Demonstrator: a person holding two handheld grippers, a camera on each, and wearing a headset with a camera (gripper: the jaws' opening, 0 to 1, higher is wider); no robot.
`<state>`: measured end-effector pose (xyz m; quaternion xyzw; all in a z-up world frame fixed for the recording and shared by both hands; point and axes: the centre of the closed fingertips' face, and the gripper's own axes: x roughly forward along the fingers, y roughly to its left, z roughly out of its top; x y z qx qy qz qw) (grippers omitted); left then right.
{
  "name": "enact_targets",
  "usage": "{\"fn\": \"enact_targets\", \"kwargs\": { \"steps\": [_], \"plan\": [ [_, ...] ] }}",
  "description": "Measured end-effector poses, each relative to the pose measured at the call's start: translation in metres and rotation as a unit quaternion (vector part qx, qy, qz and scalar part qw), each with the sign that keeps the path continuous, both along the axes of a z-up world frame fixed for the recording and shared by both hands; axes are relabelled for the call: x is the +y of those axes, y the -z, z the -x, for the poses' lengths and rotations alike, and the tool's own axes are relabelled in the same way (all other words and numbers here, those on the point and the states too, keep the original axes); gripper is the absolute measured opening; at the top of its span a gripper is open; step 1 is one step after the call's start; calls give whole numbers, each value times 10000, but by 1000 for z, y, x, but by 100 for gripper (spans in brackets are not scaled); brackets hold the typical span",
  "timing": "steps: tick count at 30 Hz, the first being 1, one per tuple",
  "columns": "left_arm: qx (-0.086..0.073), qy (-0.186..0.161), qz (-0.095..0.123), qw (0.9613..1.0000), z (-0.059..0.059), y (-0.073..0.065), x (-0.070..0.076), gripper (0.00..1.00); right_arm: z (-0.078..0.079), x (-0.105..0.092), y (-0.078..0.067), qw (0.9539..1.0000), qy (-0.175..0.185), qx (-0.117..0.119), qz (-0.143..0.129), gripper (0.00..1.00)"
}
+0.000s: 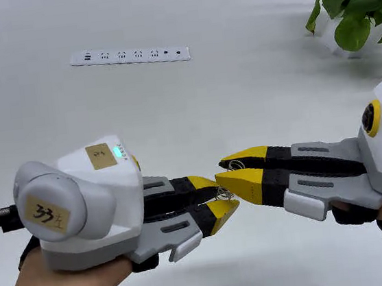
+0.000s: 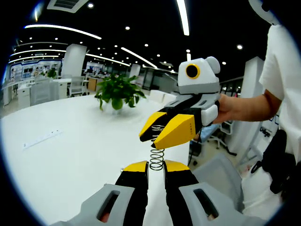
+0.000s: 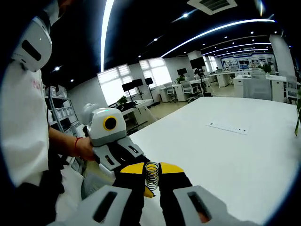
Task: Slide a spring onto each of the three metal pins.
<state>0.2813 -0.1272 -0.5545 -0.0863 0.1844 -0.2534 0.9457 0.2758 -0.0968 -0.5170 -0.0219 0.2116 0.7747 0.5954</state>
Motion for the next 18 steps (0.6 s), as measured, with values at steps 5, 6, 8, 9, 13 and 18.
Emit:
{"fn": "enact_targets", "kwargs": {
  "steps": [5,6,8,9,13,18],
  "plan": [
    [-12,11,-6,10000,0,-1,-1,11,-1,0,-1,10000,-9,-48,2,12],
    [-25,6,-26,10000,-1,0,-1,11,0,0,-1,10000,-10,-48,-2,12],
    [-17,18,-7,10000,0,0,-1,11,-1,-1,-1,10000,-15,-56,6,12],
    [-5,24,11,10000,0,0,-2,11,-1,-1,0,10000,-22,-66,18,12],
    [2,72,-29,10000,0,1,-2,11,-1,-2,1,9999,-46,-71,64,12],
    [8,95,-70,9999,-1,3,-2,10,-1,-3,2,9998,-112,-121,112,12]
  ]
}}
